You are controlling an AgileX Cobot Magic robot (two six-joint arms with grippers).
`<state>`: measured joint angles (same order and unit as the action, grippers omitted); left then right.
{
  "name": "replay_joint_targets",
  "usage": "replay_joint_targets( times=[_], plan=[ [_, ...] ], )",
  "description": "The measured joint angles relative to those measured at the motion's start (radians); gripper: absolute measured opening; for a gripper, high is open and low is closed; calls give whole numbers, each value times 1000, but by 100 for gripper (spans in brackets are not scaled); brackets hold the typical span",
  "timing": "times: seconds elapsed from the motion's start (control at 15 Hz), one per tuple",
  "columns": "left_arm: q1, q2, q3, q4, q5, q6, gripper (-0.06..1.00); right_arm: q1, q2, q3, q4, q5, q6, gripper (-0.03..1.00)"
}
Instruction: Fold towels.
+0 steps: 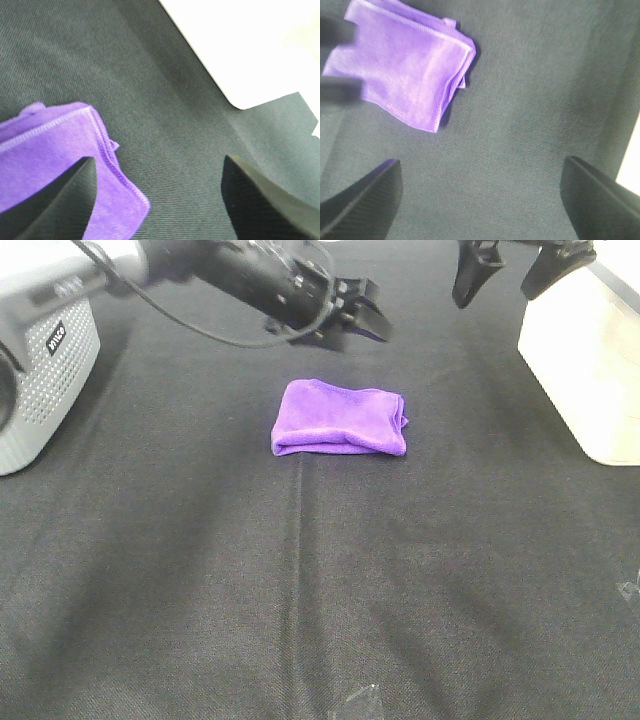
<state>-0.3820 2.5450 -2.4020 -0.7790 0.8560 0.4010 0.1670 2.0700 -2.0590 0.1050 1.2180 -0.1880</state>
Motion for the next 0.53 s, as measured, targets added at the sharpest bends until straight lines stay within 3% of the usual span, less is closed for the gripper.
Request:
replay_joint_targets(
  times=[0.13, 0.4, 0.53],
  plan=[
    [39, -63, 0, 152, 71, -49, 67, 0, -33, 0, 0, 0, 0, 82],
    [100, -214, 0, 571, 232, -289, 74, 0, -121, -1, -5, 2, 34, 82],
    [137, -267, 0, 741, 340, -347, 74, -24, -185, 9, 3, 2, 67, 82]
  ],
)
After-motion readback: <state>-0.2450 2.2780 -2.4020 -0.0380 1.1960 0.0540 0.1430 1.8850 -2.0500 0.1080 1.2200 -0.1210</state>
